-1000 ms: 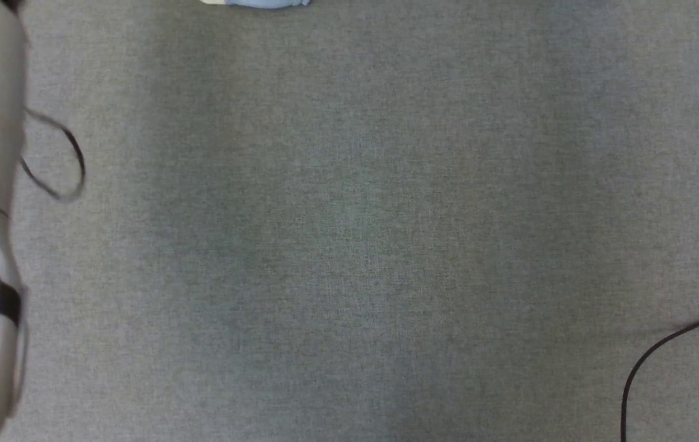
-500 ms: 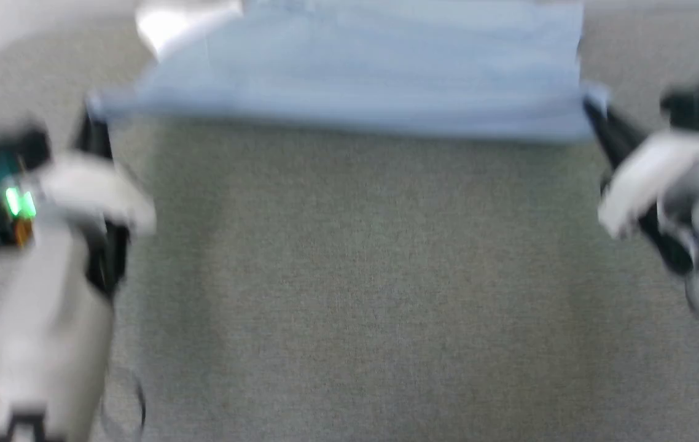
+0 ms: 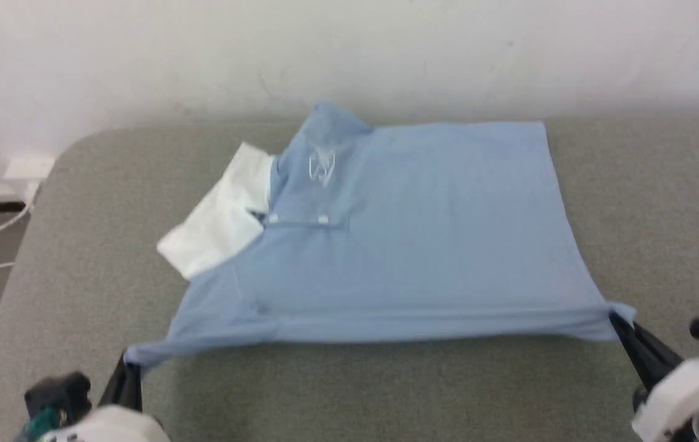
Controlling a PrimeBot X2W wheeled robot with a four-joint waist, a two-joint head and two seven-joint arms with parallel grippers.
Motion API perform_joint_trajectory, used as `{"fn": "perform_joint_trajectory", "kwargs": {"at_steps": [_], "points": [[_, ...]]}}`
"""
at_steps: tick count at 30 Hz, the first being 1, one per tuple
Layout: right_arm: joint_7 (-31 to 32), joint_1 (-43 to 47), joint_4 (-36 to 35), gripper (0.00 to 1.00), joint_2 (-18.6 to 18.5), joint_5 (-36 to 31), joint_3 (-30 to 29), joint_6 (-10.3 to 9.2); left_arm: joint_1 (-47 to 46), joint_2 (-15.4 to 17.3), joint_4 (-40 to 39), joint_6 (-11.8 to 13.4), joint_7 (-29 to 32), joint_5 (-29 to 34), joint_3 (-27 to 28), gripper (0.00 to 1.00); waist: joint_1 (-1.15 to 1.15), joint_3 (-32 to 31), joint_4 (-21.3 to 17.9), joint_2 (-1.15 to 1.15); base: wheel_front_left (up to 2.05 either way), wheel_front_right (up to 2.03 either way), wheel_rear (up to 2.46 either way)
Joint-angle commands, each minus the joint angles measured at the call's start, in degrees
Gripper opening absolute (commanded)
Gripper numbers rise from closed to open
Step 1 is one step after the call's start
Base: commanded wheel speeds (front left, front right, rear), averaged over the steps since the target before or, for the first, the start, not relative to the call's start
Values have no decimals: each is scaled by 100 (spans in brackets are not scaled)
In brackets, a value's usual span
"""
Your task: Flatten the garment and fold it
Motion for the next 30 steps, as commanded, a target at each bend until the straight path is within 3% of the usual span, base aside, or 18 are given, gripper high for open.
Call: {"fn": "perform_joint_trajectory", "kwargs": {"at_steps": [1,8,14,19,30], "points": [[125,316,-246,0,70,-160,-333,-19,283,102,-282,187,119,0,64,0,2,-231,30,0,0,0,0],[1131,1902,-1884,0,961,-932,-1733,-19,1454,276,-1544,750,823,-33,26,0,2,-307,107,0,0,0,0],[1585,2376,-2499,0,1515,-1334,-2266,-19,1696,423,-1944,848,1150,-107,39,0,2,-263,171,0,0,0,0],[1841,1987,-2541,0,1659,-1547,-2334,-19,929,420,-1718,576,1137,-147,-8,0,2,-17,179,0,0,0,0],[2192,104,-1139,0,1259,-1648,-1677,-19,-1561,188,232,-358,1131,-90,-492,0,2,593,63,0,0,0,0]]}}
